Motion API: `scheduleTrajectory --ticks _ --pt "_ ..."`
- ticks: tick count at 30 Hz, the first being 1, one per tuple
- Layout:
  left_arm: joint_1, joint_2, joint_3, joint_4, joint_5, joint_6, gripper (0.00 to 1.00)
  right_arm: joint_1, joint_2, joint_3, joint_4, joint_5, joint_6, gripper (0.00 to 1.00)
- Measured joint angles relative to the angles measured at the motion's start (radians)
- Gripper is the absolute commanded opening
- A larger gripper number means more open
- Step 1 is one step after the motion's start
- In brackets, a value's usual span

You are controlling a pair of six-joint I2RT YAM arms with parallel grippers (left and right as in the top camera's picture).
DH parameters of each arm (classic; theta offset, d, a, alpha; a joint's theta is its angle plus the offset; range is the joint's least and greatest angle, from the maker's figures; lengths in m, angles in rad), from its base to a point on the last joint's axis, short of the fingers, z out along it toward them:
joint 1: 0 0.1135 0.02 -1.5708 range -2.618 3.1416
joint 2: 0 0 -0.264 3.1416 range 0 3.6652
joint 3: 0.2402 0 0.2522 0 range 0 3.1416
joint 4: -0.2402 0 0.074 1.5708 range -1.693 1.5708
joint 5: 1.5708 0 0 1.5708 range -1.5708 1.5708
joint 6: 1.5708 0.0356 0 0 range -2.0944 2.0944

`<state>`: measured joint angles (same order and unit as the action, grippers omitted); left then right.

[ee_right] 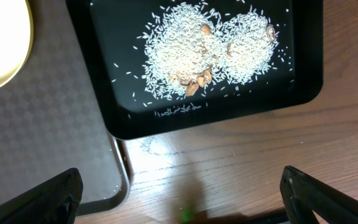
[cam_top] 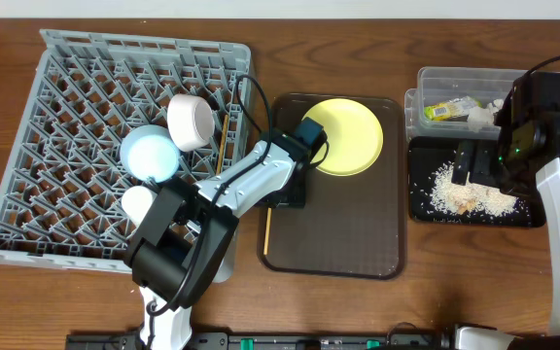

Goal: Sort waste into correct bins and load items into the dishwasher
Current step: 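Return the left gripper to the tray toward the remaining chopstick, then close the left gripper on the second wooden chopstick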

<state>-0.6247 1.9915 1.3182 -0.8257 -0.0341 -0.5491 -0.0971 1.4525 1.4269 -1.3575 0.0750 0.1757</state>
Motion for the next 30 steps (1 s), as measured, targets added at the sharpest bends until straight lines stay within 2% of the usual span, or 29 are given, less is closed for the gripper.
scheduleTrajectory --ticks 22,30 --pt "-0.037 -0.057 -0.005 0.026 0.001 0.000 0.64 0.000 0.000 0.000 -0.011 0.000 0.000 0.99" --pt "-0.037 -0.057 -0.054 0.090 0.001 0.000 0.64 0.000 0.000 0.000 -0.013 0.000 0.000 0.99"
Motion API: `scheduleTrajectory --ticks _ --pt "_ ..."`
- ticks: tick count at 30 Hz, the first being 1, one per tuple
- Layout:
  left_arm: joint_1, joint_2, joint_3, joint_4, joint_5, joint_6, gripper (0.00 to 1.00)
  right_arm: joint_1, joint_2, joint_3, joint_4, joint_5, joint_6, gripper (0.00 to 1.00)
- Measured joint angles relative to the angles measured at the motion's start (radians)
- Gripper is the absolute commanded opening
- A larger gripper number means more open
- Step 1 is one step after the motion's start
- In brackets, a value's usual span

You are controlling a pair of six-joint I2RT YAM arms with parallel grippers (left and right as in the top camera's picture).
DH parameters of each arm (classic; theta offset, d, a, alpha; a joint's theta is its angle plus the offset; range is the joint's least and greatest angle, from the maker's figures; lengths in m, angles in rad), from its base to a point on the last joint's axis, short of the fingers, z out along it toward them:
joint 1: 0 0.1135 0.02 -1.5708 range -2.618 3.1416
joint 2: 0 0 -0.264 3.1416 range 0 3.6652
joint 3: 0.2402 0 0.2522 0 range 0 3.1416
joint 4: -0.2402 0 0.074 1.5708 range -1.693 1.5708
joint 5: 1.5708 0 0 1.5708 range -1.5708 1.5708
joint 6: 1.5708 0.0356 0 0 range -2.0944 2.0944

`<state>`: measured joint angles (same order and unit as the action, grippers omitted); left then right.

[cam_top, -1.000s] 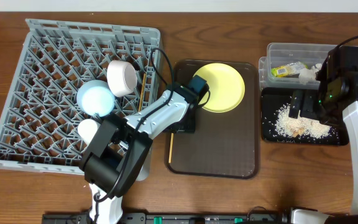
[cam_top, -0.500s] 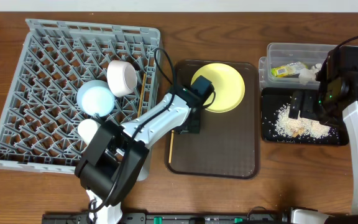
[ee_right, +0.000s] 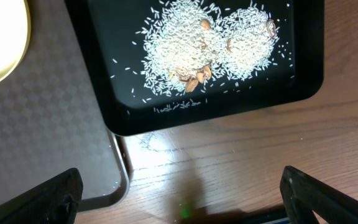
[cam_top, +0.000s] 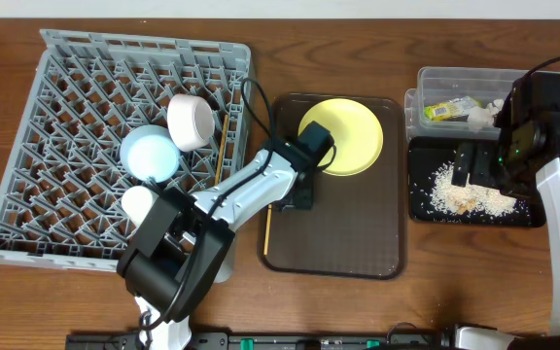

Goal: Sort waste into correct bins and load items into the dishwasher
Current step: 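Close the left gripper on the second wooden chopstick, then carry the chopstick left and drop it into the dish rack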

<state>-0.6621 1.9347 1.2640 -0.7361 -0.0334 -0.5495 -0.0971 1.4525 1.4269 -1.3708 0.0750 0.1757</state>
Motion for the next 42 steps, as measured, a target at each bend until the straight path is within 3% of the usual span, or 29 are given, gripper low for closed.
scheduleTrajectory --ticks 7,8,9,10,18,21,26,32,42 --pt "-0.001 0.000 -0.039 0.030 0.005 0.000 0.64 0.000 0.000 0.000 -0.002 0.000 0.000 0.99" --pt "-0.001 0.000 -0.040 0.031 0.005 0.000 0.61 0.000 0.000 0.000 -0.002 0.000 0.000 0.99" --pt "-0.001 0.000 -0.042 0.033 0.005 -0.002 0.49 0.000 0.000 0.000 -0.002 0.000 0.000 0.99" --pt "-0.001 -0.001 -0.044 0.034 0.008 -0.001 0.43 0.000 0.000 0.000 -0.002 0.000 0.000 0.99" --pt "-0.001 -0.002 -0.048 0.046 0.047 -0.003 0.12 0.000 0.000 0.000 -0.003 0.000 0.000 0.99" --pt "-0.001 -0.002 -0.048 0.047 0.055 -0.002 0.06 0.000 0.000 0.000 -0.003 0.000 0.000 0.99" --pt "-0.001 -0.003 -0.048 0.045 0.056 0.000 0.06 0.000 0.000 0.000 -0.004 0.000 0.000 0.99" --pt "0.002 -0.037 -0.039 -0.069 0.056 0.031 0.06 0.000 0.000 0.000 -0.005 0.000 -0.001 0.99" --pt "0.111 -0.326 0.087 -0.184 0.056 0.192 0.06 0.000 0.000 0.000 -0.004 0.000 -0.001 0.99"
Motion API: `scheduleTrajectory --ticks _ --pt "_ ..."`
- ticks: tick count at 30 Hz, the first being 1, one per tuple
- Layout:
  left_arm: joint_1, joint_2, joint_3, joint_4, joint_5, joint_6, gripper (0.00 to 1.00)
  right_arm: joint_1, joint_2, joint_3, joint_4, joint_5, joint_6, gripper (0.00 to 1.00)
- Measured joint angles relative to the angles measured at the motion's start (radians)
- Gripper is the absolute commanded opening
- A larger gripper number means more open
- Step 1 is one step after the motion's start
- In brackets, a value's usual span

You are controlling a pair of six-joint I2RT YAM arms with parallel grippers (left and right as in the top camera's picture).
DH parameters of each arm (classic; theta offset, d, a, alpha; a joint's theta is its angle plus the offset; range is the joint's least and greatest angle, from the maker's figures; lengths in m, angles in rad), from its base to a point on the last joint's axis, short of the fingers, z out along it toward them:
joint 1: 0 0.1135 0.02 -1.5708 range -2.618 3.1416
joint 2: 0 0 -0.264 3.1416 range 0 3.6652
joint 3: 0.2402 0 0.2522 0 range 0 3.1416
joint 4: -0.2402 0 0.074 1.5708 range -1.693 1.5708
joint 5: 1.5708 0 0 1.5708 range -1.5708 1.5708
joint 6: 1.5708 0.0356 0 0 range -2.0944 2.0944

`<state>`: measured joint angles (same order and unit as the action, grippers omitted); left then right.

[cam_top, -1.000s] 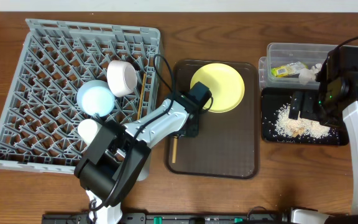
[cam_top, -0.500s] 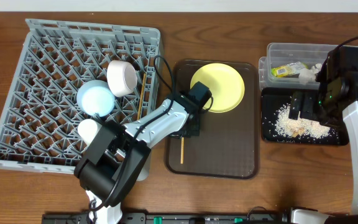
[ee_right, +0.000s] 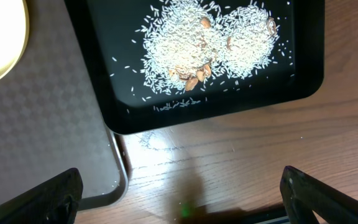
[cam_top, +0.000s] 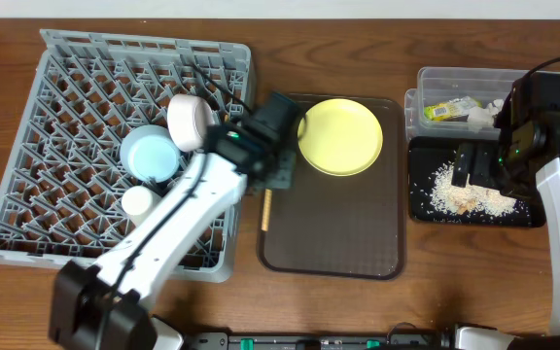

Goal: Sort waste into correct bins and load items into the dishwasher
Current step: 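Carry the chopstick left and drop it into the dish rack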

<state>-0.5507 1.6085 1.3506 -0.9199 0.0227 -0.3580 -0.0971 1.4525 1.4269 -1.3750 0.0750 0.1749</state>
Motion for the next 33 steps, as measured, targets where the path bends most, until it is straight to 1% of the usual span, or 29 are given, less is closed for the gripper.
scheduleTrajectory --ticks 5,10,12,13,14,16,17,22,24,27,29,31,33 --pt "0.143 -0.013 0.014 -0.031 -0.002 0.104 0.06 0.000 0.000 0.000 0.000 0.000 0.000 0.99" --pt "0.257 0.008 0.014 -0.035 -0.003 0.193 0.06 0.000 0.000 0.000 0.000 0.000 0.000 0.99" --pt "0.276 0.019 0.014 -0.035 -0.004 0.209 0.06 0.000 0.000 0.000 0.001 0.000 0.000 0.99" --pt "0.282 0.031 0.014 -0.034 -0.004 0.221 0.12 0.000 0.000 0.000 0.001 0.000 0.000 0.99" --pt "0.283 0.041 0.014 -0.033 -0.004 0.225 0.15 0.000 0.000 0.000 0.001 0.000 0.000 0.99" --pt "0.282 0.060 0.014 -0.023 -0.003 0.231 0.30 0.000 0.000 0.000 0.002 0.000 0.000 0.99" --pt "0.282 0.070 0.014 -0.019 -0.003 0.231 0.33 0.000 0.000 0.000 0.002 0.000 0.000 0.99" --pt "0.282 0.098 0.014 -0.007 -0.003 0.251 0.35 0.000 0.000 0.000 0.002 0.000 0.000 0.99" --pt "0.282 0.097 0.014 -0.008 -0.003 0.255 0.38 0.000 0.000 0.000 0.002 0.000 0.000 0.99" --pt "0.279 0.089 0.015 -0.011 0.000 0.260 0.44 0.000 0.000 0.000 0.002 0.000 0.000 0.99" --pt "0.273 0.066 0.015 0.000 0.005 0.261 0.52 0.000 0.000 0.000 0.003 0.000 0.000 0.99" --pt "0.252 0.026 0.017 0.039 0.018 0.266 0.63 0.000 0.000 0.000 0.004 0.000 0.000 0.99" --pt "0.210 -0.019 0.024 0.100 0.034 0.285 0.68 0.000 0.000 0.000 0.005 0.000 0.000 0.99"
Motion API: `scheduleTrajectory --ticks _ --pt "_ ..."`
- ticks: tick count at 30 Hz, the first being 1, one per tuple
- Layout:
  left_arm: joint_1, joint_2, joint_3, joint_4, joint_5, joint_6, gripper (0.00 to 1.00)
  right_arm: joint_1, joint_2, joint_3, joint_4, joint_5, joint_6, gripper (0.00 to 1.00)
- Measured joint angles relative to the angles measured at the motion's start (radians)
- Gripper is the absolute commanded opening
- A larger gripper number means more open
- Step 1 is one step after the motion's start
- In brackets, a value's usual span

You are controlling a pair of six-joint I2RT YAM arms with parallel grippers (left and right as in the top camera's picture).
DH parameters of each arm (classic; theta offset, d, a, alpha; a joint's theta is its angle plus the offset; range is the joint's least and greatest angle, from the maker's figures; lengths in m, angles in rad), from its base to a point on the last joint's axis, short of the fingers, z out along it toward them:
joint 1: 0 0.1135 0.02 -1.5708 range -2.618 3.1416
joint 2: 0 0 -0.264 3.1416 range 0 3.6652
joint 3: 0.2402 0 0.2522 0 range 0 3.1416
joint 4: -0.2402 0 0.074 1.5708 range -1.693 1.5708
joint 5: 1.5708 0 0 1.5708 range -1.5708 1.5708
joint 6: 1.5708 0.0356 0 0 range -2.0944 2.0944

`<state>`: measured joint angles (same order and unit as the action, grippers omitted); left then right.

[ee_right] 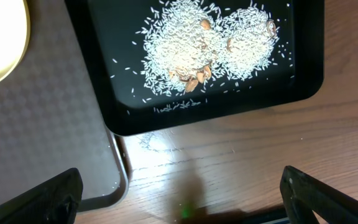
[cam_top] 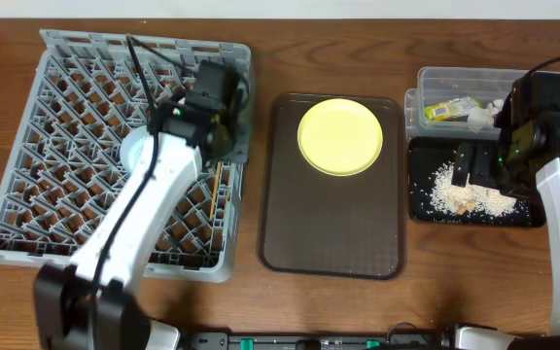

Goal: Sort waste into correct bins and load items into the dishwasher
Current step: 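Carry the chopstick left and drop it into the dish rack, then move the left gripper to the yellow plate and grasp its edge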

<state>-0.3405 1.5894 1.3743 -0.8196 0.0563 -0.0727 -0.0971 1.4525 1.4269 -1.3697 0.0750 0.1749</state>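
Observation:
A wooden chopstick [cam_top: 213, 192] points down into the right side of the grey dish rack [cam_top: 56, 117]. My left gripper [cam_top: 225, 136] is just above its upper end and looks shut on it. The arm hides most of a pale blue bowl [cam_top: 132, 151] in the rack. A yellow plate [cam_top: 340, 136] lies at the back of the brown serving tray [cam_top: 333, 224]. My right gripper [ee_right: 182, 199] stands open with nothing between its fingers. It hovers over the table at the near edge of a black tray [ee_right: 229, 115] that holds rice scraps [ee_right: 204, 53].
A clear bin [cam_top: 455, 102] holding wrappers stands behind the black tray [cam_top: 426, 209] at the right. The serving tray's corner [ee_right: 73, 124] and the plate's edge show in the right wrist view.
My left gripper has moved from the tray's left edge to over the rack's right side, and the chopstick has come with it. The right arm has not moved.
My left gripper was low at the tray's left edge, beside the plate, with a chopstick lying there. Then the chopstick hung below the gripper, off the tray. It now stands in the rack. The right gripper stayed open over the black tray's edge throughout.

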Motion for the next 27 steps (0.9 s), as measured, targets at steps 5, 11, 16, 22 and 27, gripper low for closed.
scheduleTrajectory --ticks 5,11,16,22,27 --pt "-0.140 -0.026 0.022 0.181 0.026 0.057 0.75 0.000 0.000 0.000 0.000 0.000 0.000 0.99" --pt "-0.264 0.103 0.023 0.359 0.039 0.092 0.78 0.000 0.000 0.000 0.002 0.000 0.000 0.99" --pt "-0.340 0.254 0.023 0.468 0.042 0.105 0.79 0.000 0.000 0.000 0.001 0.000 0.000 0.99" --pt "-0.403 0.382 0.023 0.539 0.043 0.117 0.79 0.000 0.000 0.000 0.001 0.000 0.000 0.99" --pt "-0.413 0.469 0.023 0.552 0.042 0.122 0.79 0.000 0.000 0.000 0.001 0.000 0.000 0.99"
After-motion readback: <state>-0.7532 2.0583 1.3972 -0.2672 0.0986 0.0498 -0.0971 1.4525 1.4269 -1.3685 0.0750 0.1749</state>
